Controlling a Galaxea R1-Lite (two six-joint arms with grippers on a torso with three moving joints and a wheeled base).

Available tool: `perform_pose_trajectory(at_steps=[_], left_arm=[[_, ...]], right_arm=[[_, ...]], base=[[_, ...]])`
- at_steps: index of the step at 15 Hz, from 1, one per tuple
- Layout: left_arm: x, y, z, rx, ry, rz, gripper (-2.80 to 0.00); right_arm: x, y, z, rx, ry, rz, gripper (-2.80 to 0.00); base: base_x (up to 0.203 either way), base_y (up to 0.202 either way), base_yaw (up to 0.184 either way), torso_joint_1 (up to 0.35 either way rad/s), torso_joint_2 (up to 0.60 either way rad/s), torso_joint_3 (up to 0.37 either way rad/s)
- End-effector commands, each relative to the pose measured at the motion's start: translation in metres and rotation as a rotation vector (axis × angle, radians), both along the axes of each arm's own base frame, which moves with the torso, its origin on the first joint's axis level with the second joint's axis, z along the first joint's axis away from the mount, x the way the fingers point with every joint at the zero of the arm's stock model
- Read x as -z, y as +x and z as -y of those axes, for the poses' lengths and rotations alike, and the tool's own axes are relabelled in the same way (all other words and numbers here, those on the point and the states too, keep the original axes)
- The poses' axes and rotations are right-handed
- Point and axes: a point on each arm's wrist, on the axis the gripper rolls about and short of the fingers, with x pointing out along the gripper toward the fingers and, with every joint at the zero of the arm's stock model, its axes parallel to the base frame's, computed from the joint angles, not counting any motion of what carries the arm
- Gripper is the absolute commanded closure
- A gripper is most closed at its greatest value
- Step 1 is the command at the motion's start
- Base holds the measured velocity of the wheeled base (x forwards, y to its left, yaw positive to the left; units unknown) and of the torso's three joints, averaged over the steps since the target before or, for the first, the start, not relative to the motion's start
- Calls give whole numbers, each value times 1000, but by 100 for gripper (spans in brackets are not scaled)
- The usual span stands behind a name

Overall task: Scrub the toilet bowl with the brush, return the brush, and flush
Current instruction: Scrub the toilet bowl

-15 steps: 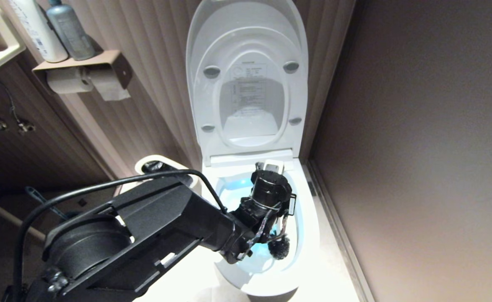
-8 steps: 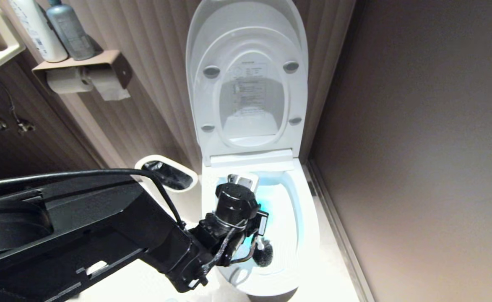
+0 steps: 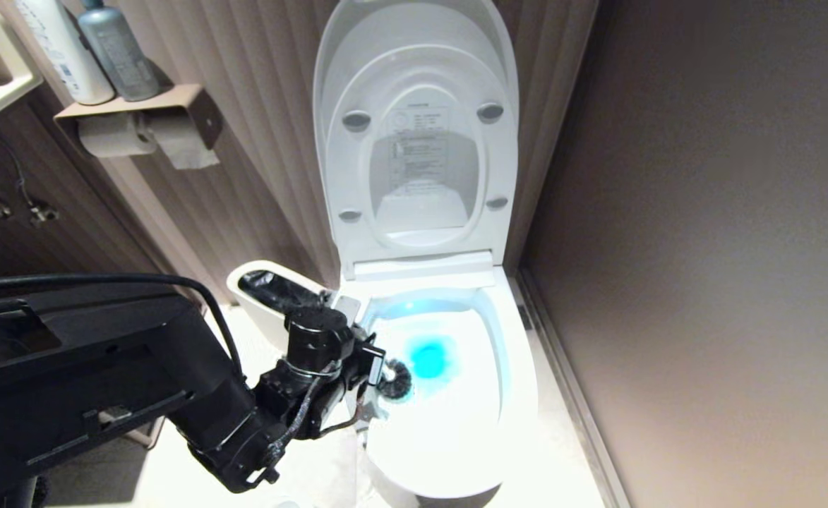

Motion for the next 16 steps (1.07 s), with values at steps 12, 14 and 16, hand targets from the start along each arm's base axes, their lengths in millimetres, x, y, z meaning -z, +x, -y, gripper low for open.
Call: perform_pose_trajectory(at_steps=[12,14,16], left_arm=[[-54,44,-43,-96,-100,175,0],[-83,31,-36,-87,-175,144,0],[-127,17,-29,-70,-288,141,0]], right_arm=[[0,0,0,0,1,1,0],[0,0,0,0,1,1,0],[0,0,0,0,1,0,0]], base=[[0,0,0,0,0,0],[0,0,0,0,0,0],[0,0,0,0,0,0]])
